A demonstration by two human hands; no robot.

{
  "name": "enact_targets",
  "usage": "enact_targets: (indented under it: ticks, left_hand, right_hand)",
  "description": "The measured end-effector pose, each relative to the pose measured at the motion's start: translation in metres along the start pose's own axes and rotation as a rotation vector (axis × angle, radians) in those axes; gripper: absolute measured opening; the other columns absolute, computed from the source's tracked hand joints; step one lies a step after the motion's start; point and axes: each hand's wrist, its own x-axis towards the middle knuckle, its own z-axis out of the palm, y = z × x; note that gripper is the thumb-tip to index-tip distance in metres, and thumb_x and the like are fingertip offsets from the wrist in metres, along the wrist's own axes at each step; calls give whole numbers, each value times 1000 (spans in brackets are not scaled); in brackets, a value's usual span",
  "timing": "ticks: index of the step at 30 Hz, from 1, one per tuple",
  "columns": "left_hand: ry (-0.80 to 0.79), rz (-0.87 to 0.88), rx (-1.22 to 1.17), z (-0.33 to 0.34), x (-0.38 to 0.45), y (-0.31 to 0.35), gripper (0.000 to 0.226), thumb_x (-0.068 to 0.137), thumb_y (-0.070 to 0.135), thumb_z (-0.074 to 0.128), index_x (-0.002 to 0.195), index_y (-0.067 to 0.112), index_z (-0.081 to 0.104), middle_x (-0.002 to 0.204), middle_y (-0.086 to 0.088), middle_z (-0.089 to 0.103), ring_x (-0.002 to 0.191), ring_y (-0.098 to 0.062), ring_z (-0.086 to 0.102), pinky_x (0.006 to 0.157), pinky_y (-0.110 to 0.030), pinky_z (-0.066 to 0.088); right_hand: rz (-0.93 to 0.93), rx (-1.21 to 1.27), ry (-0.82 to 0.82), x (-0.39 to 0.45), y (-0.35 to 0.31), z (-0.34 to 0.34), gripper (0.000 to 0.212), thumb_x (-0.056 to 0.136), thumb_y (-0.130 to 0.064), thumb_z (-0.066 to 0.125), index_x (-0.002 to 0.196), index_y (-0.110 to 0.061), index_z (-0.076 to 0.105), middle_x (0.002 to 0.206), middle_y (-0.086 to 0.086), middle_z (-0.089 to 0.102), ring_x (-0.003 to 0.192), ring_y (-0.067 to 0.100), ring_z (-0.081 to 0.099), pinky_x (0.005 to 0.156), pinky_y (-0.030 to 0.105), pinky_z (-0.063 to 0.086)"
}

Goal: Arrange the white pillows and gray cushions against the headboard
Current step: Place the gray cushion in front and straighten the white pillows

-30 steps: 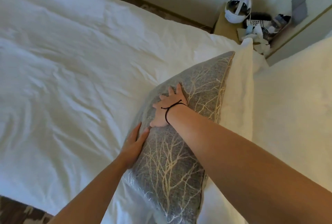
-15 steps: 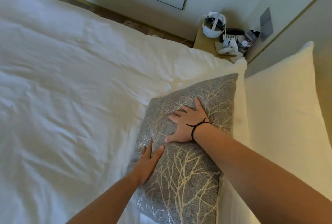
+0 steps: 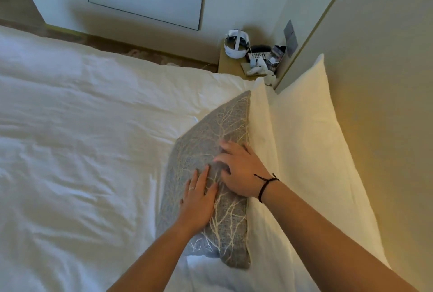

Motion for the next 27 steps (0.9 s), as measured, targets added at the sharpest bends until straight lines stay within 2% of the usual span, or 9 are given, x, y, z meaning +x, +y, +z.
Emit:
enact_targets:
  ticks: [2,5,8,10,12,15,18,22,27]
  left_hand:
    - [-12,-1,12,-2,5,8,55,97,56,30,147,57,9,165,9,0,151,-20,3,119,-60,9]
    - [1,27,55,-1,6,21,68,89,69,29,151,50,9,166,2,5,150,-25,10,117,-62,13]
    - [19,68,106,6,-2,35,94,72,90,33,152,47,9,164,0,13,148,-29,17,114,-64,20]
    - [26,73,200,15,-7,42,103,67,92,38,151,46,3,165,0,7,149,-30,12,114,-66,18]
    - [29,71,290,22,-11,48,107,65,90,45,151,46,-2,165,-1,1,150,-31,8,114,-67,17]
    - [45,80,335,25,-15,50,108,68,85,53,150,46,-5,165,-3,-1,150,-34,8,113,-67,18]
    - [52,88,349,24,-20,48,111,66,85,55,150,45,-6,165,-2,-1,149,-34,7,113,-67,18]
    - [81,115,413,28,-33,46,112,66,81,57,150,41,-5,165,-4,0,149,-34,8,112,-68,20]
    - [67,95,459,32,-42,52,111,73,74,62,153,36,-6,165,-8,0,149,-35,6,112,-68,18]
  right_hand:
    - [217,140,145,-60,5,8,42,92,-40,47,134,-38,47,160,-3,21,147,19,16,119,48,16]
    - [599,281,330,-148,5,39,53,88,-54,56,135,-33,43,145,-2,40,132,19,42,106,34,40]
    - [813,383,233,-219,-6,72,64,76,-67,61,128,-36,41,121,-12,48,108,11,54,88,27,46]
    - [861,458,121,-255,-12,89,62,66,-73,62,115,-37,47,109,-16,54,96,5,57,79,24,47]
    - [897,536,37,-278,-17,99,44,63,-71,60,91,-38,55,90,-16,60,80,1,57,65,20,43]
    - [897,537,-46,-294,-22,109,35,77,-60,56,66,-26,52,70,-5,60,68,10,57,55,23,36]
    - [859,456,0,-304,-22,110,40,91,-50,53,62,-24,43,65,-4,53,62,12,50,52,23,31]
    - [773,520,131,-327,-16,102,49,95,-40,56,57,-19,33,53,0,39,47,11,37,48,25,26]
    - [782,630,189,-352,-5,114,48,96,-36,57,68,2,54,67,15,66,55,6,62,61,33,49]
